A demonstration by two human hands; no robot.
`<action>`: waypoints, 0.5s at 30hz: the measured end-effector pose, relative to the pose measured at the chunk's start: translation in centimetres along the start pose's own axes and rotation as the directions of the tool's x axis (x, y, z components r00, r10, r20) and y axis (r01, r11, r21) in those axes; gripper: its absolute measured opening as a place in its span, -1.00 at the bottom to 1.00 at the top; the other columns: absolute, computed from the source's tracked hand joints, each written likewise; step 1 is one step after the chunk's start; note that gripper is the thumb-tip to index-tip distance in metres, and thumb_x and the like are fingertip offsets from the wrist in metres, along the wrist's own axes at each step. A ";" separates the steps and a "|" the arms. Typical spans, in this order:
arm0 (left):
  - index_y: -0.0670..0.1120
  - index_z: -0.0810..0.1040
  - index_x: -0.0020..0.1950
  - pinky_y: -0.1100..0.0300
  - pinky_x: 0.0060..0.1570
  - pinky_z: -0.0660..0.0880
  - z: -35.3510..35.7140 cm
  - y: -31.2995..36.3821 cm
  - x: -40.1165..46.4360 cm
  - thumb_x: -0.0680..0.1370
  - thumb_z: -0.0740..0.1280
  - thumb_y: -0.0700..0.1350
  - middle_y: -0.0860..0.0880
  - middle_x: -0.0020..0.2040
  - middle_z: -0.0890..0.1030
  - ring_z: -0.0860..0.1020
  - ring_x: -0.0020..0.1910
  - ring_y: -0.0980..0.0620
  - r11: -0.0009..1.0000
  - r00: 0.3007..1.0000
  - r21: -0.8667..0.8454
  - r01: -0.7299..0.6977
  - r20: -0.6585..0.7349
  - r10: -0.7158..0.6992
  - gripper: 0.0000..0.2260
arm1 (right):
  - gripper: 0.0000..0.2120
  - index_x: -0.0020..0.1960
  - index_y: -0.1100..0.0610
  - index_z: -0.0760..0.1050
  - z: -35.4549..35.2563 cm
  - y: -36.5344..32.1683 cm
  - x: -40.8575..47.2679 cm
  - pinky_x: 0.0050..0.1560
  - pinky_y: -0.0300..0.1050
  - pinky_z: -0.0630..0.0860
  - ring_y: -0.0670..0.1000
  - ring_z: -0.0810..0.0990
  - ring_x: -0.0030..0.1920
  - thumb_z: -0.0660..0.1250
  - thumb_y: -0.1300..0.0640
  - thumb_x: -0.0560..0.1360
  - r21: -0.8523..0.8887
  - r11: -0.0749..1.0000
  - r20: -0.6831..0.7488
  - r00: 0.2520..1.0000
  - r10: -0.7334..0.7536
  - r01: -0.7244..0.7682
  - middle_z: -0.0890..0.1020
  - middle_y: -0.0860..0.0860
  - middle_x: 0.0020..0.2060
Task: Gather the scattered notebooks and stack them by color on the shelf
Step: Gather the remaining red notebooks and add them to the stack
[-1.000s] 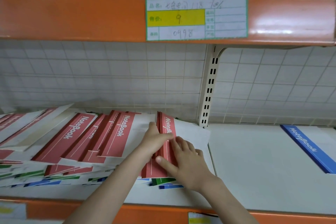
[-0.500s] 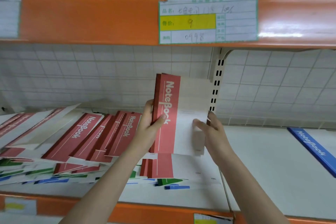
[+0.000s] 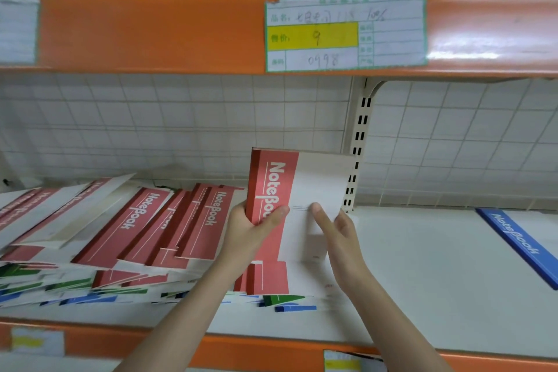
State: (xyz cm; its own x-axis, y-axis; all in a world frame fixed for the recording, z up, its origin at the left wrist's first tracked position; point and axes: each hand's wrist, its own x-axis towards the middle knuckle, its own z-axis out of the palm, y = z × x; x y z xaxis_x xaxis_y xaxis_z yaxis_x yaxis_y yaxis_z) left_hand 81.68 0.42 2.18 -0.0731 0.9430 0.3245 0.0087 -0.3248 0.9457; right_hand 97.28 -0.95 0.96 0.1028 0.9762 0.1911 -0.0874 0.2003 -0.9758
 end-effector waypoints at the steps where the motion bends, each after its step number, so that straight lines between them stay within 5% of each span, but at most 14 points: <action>1: 0.22 0.64 -0.14 0.46 -0.30 0.50 0.0 -0.2 -0.1 0.29 0.48 0.08 0.23 -0.17 0.68 0.64 -0.15 0.25 1.000 1.000 0.001 0.009 -0.013 -0.009 -0.83 | -0.75 -0.01 -0.09 0.56 0.0 0.1 -0.2 -0.14 -0.45 0.44 -0.32 0.57 -0.13 0.32 -0.21 0.43 -0.018 1.000 0.015 1.000 -0.018 0.018 0.62 -0.35 -0.24; 3: 0.17 0.59 -0.10 0.51 -0.29 0.47 -0.1 -0.3 0.1 0.37 0.48 0.03 0.28 -0.18 0.67 0.63 -0.15 0.30 1.000 1.000 0.028 0.007 -0.013 -0.006 -0.85 | -0.85 -0.12 -0.05 0.51 0.1 -0.1 -0.4 -0.25 -0.53 0.39 -0.33 0.51 -0.32 0.25 -0.09 0.54 -0.087 0.994 0.022 0.997 -0.070 0.071 0.54 -0.34 -0.40; 7: 0.11 0.58 -0.02 0.49 -0.35 0.45 0.2 0.2 1.1 0.50 0.39 0.02 0.30 -0.25 0.65 0.60 -0.23 0.35 0.989 0.994 0.101 0.104 0.024 -0.107 -0.92 | -0.60 -0.37 -0.01 0.17 -0.4 -1.0 0.4 -0.46 -0.41 0.24 -0.21 0.24 -0.54 0.24 0.04 0.59 -0.307 0.945 -0.044 0.990 -0.131 0.111 0.24 -0.19 -0.56; 11: 0.11 0.49 0.09 0.36 -0.34 0.46 0.7 0.3 1.2 0.59 0.12 0.22 0.14 -0.13 0.64 0.62 -0.21 0.21 0.937 0.945 0.193 0.291 0.094 -0.313 -0.73 | -0.64 -0.28 0.12 0.18 -1.9 -1.0 1.3 -0.42 -0.26 0.22 -0.08 0.24 -0.39 0.21 -0.02 0.58 -0.362 0.927 -0.145 0.988 0.054 -0.104 0.23 -0.01 -0.38; 15: -0.02 0.40 0.19 0.24 -0.29 0.52 2.4 -0.4 0.8 0.66 -0.01 0.11 -0.03 -0.02 0.62 0.62 -0.13 0.08 0.909 0.931 0.276 0.313 0.100 -0.352 -0.69 | -0.70 -0.24 0.13 0.20 -3.6 -0.9 0.4 -0.59 -0.35 0.15 -0.01 0.23 -0.42 0.13 0.01 0.59 -0.398 0.875 -0.205 0.956 0.209 -0.276 0.24 0.02 -0.37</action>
State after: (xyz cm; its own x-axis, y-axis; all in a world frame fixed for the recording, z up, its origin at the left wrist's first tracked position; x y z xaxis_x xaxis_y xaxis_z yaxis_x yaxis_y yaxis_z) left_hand 84.03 1.49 2.10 0.0289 0.9992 -0.0289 0.2603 0.0204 0.9653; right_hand 100.94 -1.08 1.55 0.2830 0.9582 -0.0427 0.2899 -0.1279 -0.9485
